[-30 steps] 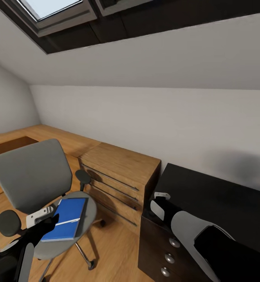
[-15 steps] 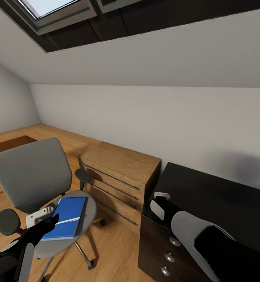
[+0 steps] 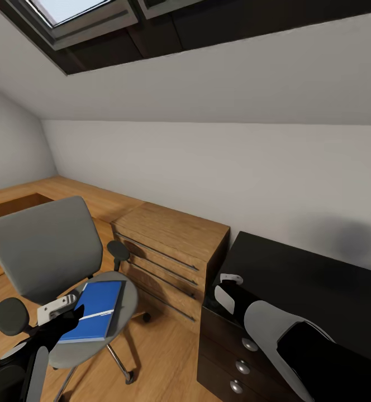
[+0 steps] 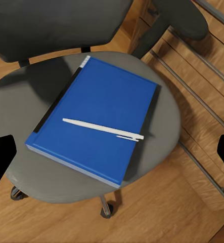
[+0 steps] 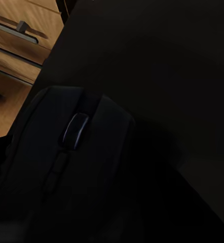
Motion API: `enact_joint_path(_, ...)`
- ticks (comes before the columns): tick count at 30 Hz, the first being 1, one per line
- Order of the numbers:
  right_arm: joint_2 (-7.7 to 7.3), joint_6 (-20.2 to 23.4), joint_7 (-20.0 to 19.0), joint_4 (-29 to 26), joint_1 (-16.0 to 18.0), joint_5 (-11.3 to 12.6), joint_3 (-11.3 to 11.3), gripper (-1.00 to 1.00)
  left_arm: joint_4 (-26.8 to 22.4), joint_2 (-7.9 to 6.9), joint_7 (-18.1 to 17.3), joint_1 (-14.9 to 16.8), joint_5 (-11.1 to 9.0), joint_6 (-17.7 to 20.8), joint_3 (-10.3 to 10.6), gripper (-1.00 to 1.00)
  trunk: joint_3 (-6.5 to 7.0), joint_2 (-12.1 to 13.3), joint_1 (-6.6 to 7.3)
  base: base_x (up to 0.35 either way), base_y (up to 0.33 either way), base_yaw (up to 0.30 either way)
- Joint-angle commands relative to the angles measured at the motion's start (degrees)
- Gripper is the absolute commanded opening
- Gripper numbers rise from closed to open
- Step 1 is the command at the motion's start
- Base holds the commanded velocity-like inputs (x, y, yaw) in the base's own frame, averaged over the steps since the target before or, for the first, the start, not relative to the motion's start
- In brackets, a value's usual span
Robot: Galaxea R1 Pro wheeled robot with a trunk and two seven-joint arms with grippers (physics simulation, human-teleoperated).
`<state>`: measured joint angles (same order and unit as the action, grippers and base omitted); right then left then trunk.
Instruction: In the bedroom, organize the workspace by keeping the computer under the desk, ensuring the monitor is on the desk, placing the keyboard on the desk next to the monitor, placing the mouse on the desk next to the keyboard, moving the folder from the swivel chair onto the desk next to the mouse, stacking the notebook on top of the folder with the pen on top of the notebook, and positioning the swivel chair next to the desk.
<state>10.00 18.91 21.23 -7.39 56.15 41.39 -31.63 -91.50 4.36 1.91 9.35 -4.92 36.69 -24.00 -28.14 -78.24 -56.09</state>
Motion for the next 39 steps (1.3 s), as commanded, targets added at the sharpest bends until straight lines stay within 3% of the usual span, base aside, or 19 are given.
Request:
enact_joint_path(1,0.0,0.4,0.4,0.0,0.0,0.7,-0.4,-1.0,-0.1,0.04,0.2,0.1,-0.5,0.3,-0.1,1.0,-0.07,0.0,0.0,0.0,0.0,0.0)
enact_joint_path(27,0.0,0.4,0.3,-0.1,0.0,0.6,-0.4,-1.0,-0.1,0.04,0.2,0.1,-0.5,0.3,-0.1,1.0,-0.07,0.0,0.0,0.0,0.0,0.0)
enact_joint_path(39,0.0,-0.5,0.3,-1.5,0.0,0.5,-0.4,-1.0,0.3,0.04,0.2,0.1,-0.4,0.2,-0.1,1.0,2.08,4.8,2.63,0.0,0.0,0.0)
